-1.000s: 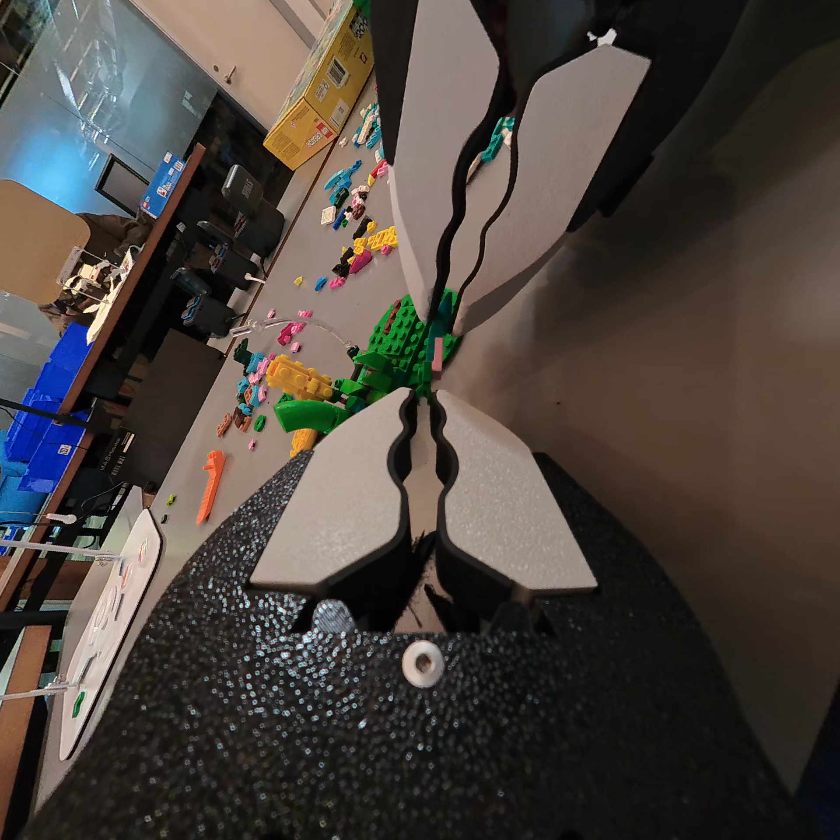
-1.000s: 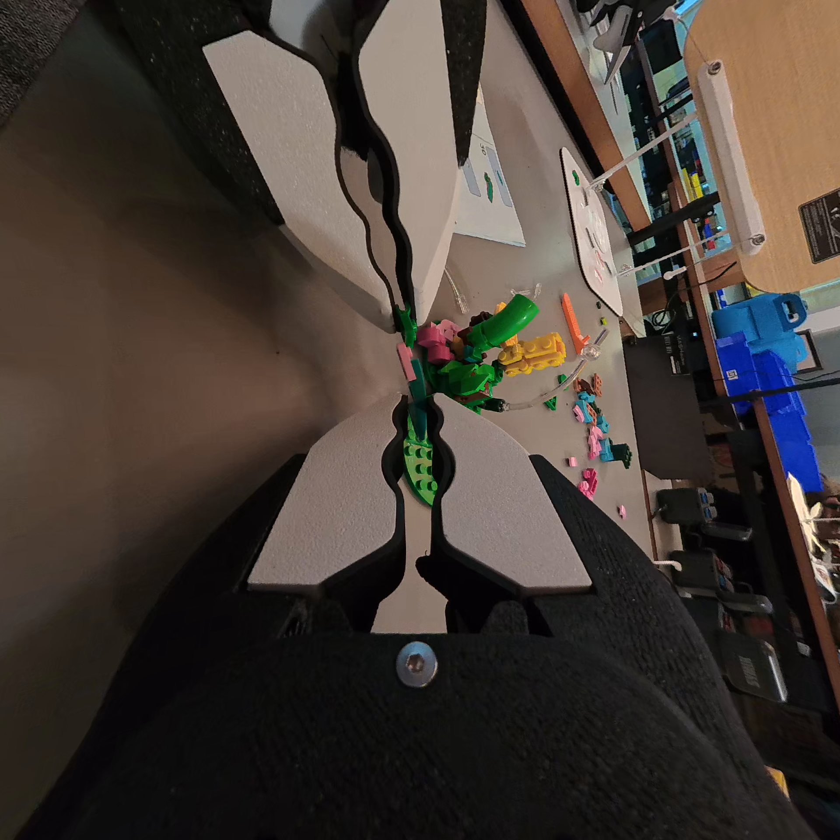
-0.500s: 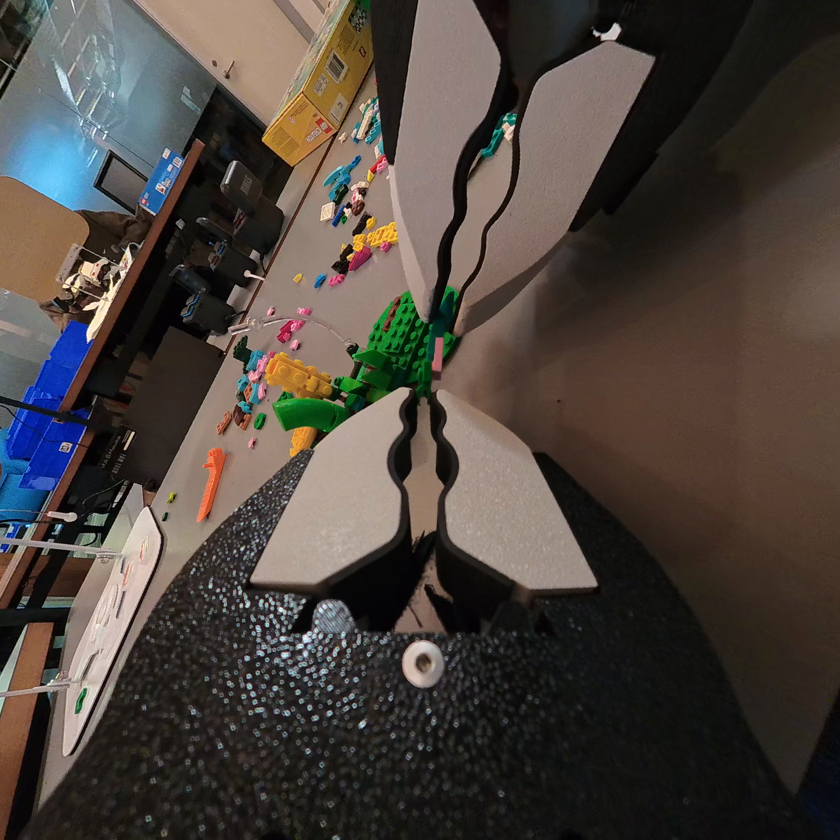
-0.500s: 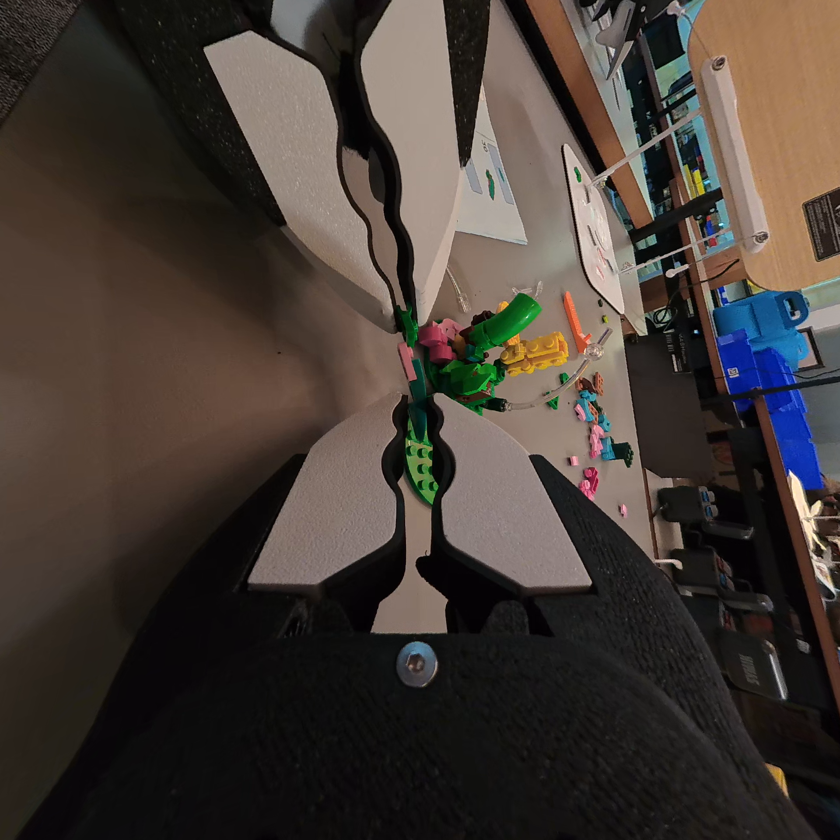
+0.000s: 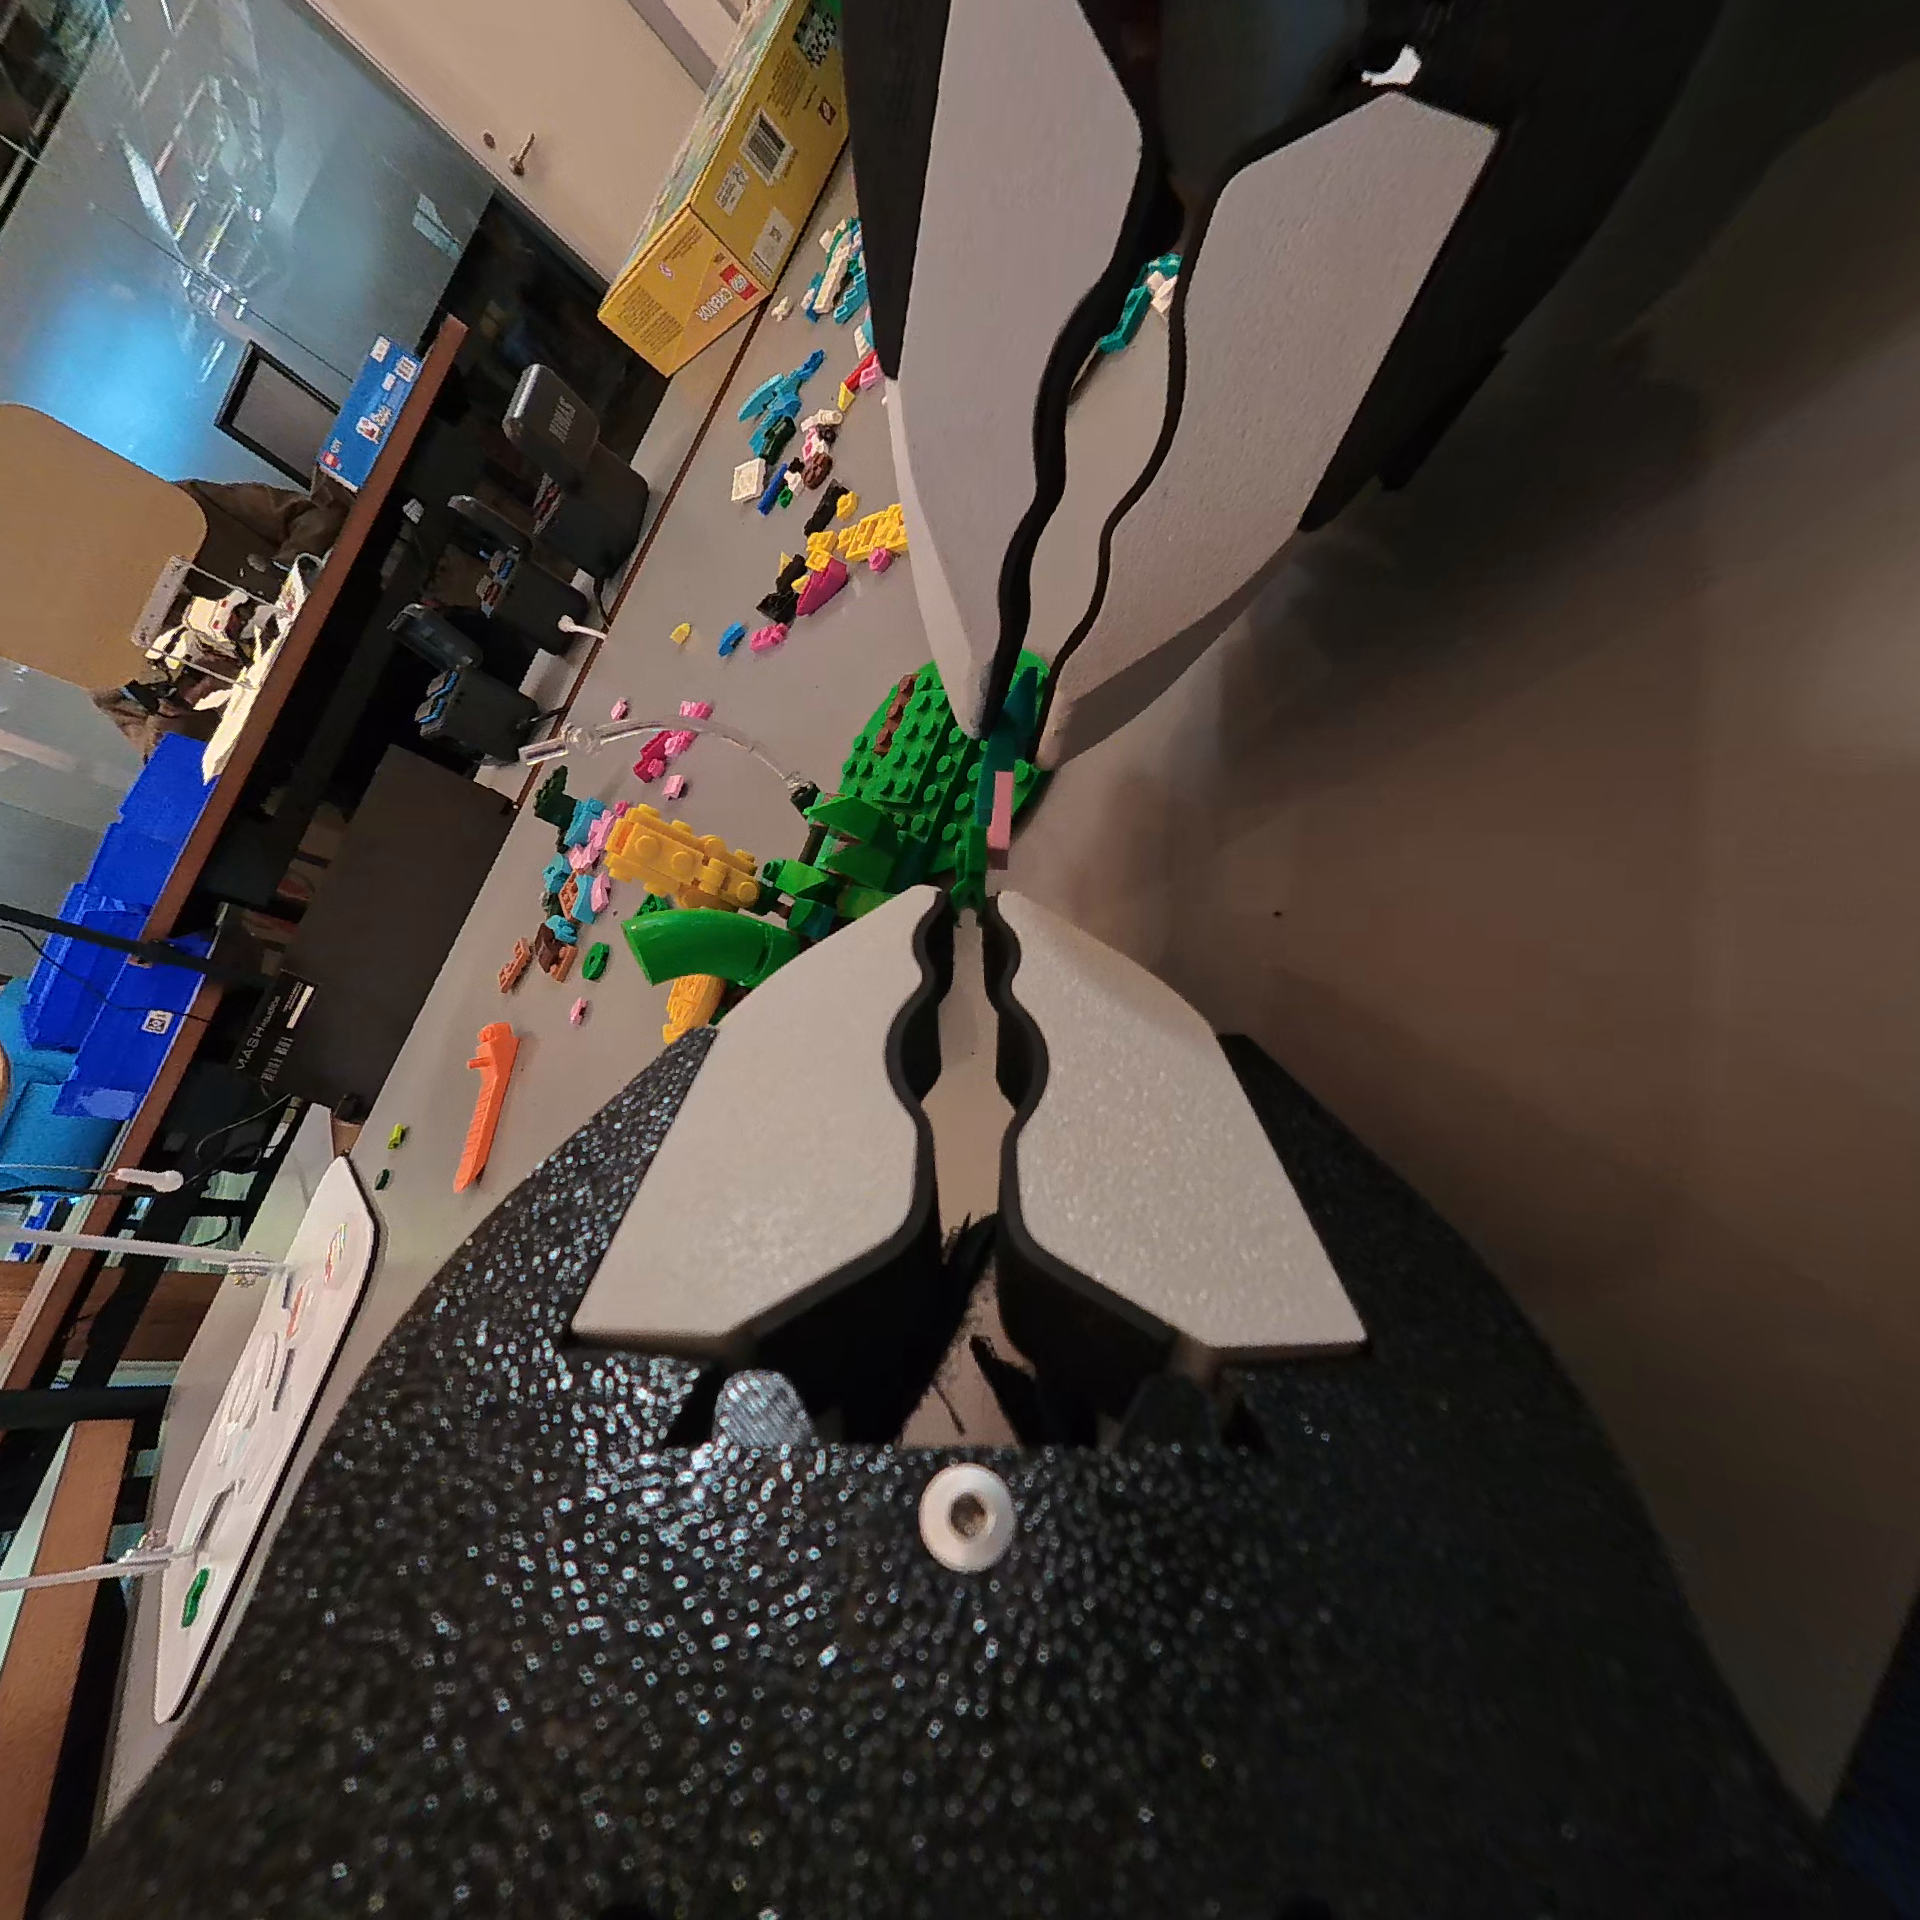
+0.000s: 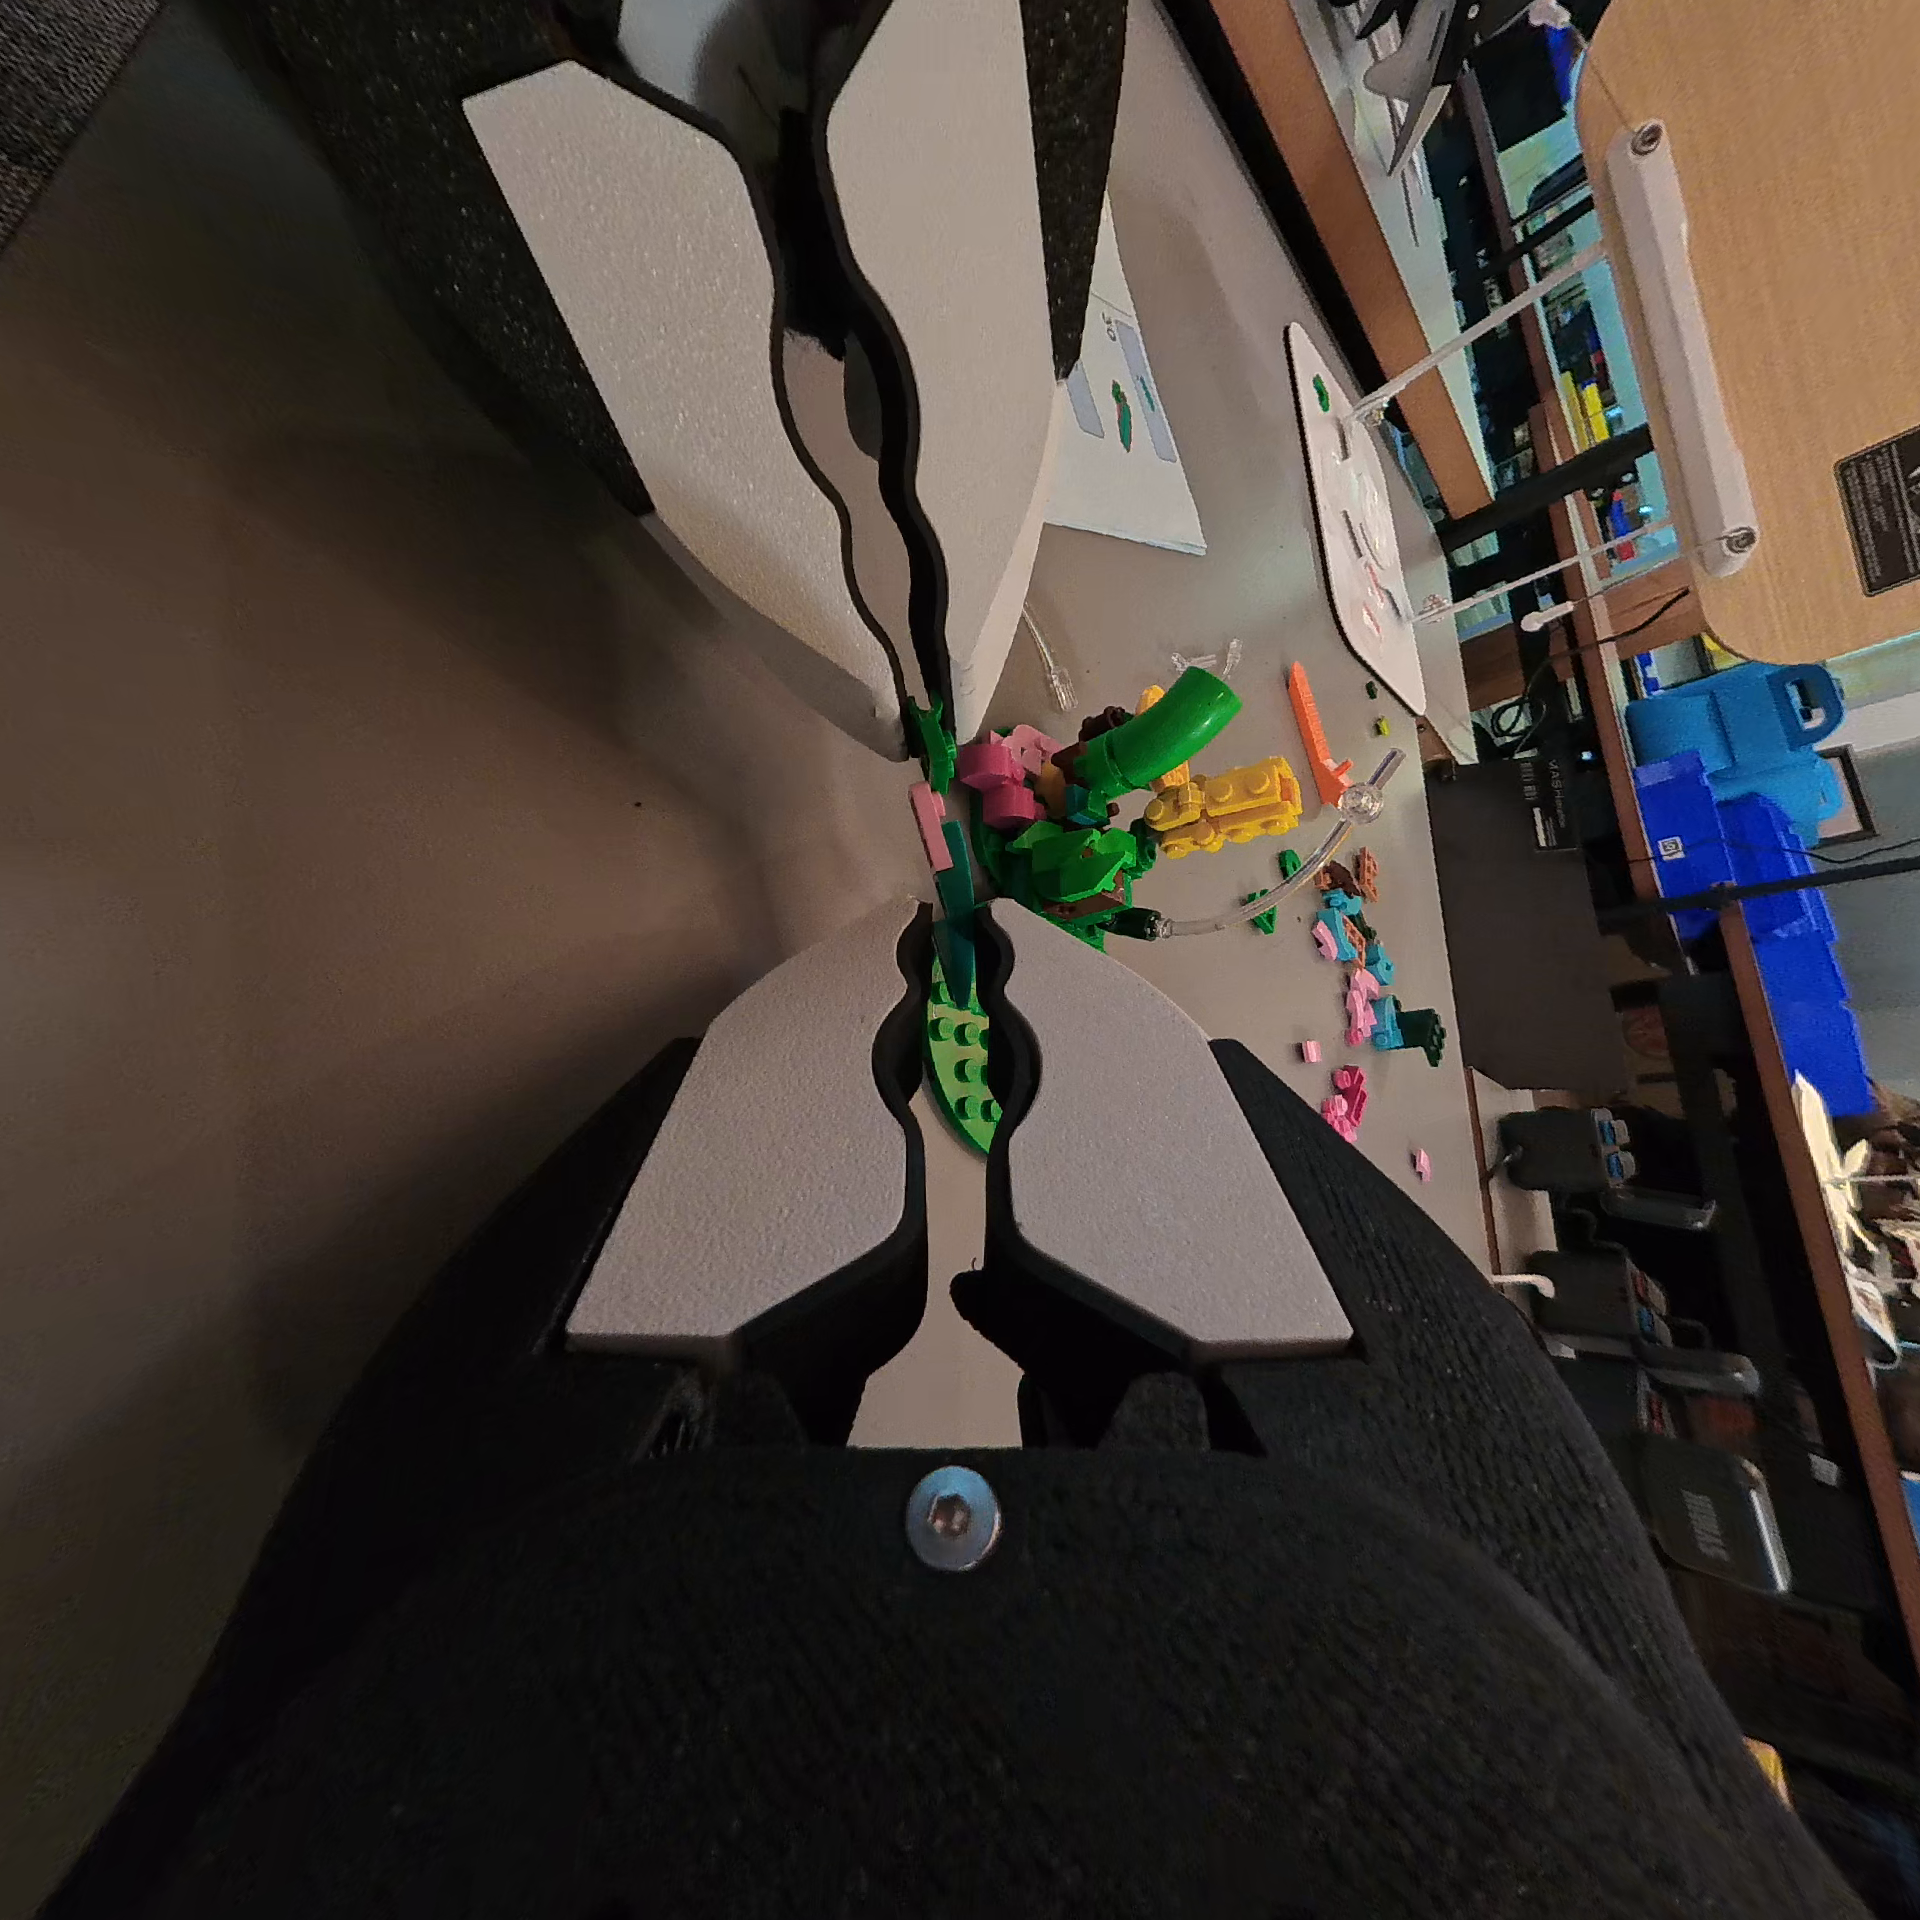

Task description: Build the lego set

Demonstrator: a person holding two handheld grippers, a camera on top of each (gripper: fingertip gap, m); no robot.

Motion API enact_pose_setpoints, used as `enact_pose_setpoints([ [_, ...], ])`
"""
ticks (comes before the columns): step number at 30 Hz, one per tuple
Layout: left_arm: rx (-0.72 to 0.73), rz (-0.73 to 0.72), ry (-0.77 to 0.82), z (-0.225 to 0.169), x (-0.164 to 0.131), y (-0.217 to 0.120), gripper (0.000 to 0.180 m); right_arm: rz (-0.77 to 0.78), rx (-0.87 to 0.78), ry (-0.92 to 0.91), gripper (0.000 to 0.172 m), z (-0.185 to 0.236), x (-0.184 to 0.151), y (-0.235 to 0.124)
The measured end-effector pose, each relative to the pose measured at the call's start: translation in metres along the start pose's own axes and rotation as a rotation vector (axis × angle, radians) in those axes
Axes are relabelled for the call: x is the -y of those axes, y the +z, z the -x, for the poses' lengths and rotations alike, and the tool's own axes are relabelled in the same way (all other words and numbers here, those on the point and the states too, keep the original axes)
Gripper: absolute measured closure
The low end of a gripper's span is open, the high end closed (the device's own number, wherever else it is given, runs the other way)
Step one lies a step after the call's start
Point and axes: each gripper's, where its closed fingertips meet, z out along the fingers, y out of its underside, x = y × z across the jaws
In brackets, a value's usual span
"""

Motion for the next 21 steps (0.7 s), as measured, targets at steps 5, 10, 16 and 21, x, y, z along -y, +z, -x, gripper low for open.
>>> enact_pose_setpoints([
  [5, 0.000, 0.001, -0.001, 0.001, 0.000, 0.000, 0.175, 0.001, -0.001, 0.001, 0.166, 0.000, 0.000, 0.000],
  [10, -0.015, 0.014, -0.014, -0.001, -0.004, 0.001, 0.175, 0.028, 0.009, -0.011, 0.166, 0.002, -0.002, 0.002],
  [16, -0.168, 0.063, -0.092, -0.014, -0.005, -0.001, 0.175, 0.129, 0.147, 0.028, 0.165, 0.020, -0.008, 0.007],
  [21, -0.307, 0.145, -0.169, -0.026, -0.014, -0.003, 0.175, 0.221, 0.284, 0.157, 0.165, 0.026, -0.011, 0.003],
])
